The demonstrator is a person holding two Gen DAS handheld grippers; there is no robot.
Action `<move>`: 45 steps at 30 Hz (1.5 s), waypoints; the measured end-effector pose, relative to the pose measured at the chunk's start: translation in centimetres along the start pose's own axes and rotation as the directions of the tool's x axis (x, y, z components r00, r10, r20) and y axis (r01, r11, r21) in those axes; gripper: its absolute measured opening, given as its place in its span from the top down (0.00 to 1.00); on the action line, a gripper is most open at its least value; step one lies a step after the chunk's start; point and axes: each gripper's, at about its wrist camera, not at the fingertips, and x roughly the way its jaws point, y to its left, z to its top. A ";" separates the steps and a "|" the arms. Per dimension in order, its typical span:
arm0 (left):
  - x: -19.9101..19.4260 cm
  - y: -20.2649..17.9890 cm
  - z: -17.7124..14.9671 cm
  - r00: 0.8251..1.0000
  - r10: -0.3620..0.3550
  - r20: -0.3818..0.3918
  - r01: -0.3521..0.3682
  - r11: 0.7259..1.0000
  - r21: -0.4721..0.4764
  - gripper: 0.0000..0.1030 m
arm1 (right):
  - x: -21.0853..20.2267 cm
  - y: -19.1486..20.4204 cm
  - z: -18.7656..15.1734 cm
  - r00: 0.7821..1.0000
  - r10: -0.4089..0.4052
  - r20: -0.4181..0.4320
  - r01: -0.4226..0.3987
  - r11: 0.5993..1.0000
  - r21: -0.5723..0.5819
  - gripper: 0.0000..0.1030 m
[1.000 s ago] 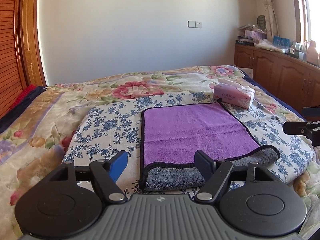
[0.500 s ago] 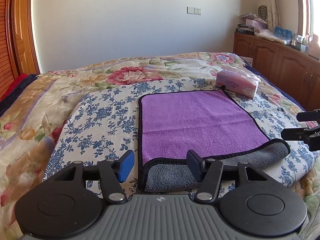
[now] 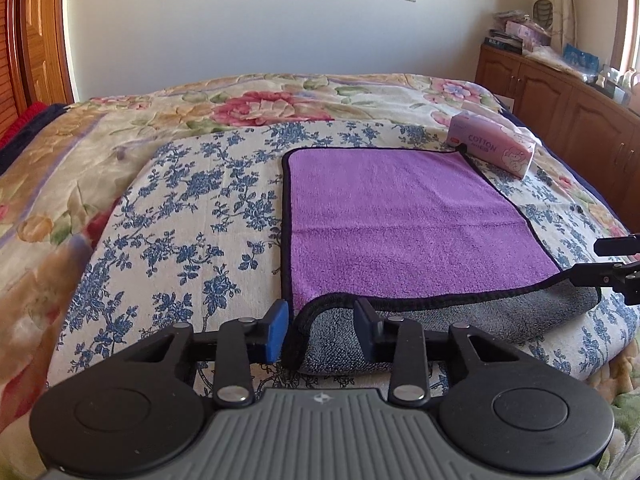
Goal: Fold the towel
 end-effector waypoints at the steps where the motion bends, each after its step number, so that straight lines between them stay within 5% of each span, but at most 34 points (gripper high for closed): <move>1: 0.2 0.1 0.0 1.000 -0.002 -0.007 0.002 1.000 -0.004 0.64 | 0.2 -0.1 0.0 1.000 0.004 -0.008 -0.004 1.000 0.008 0.20; 11: 1.1 0.1 -0.2 0.999 -0.027 -0.046 0.026 1.000 -0.013 0.64 | 1.4 -0.8 -0.6 0.995 0.041 -0.093 -0.037 0.998 0.046 0.29; 21: 1.3 0.3 -0.3 0.997 -0.045 -0.059 0.044 0.999 -0.016 0.91 | 1.6 -1.3 -0.8 0.989 0.067 -0.133 -0.058 0.996 0.070 0.72; 26: 1.0 0.1 -0.3 0.998 -0.048 -0.045 0.047 0.999 -0.010 0.93 | 1.3 -1.5 -0.7 0.991 0.072 -0.116 -0.064 0.996 0.069 0.91; 45: -1.1 0.0 1.3 0.995 -0.065 0.079 0.067 0.998 -0.021 0.95 | -0.2 -2.0 1.4 0.993 0.110 0.037 -0.112 0.992 0.054 0.95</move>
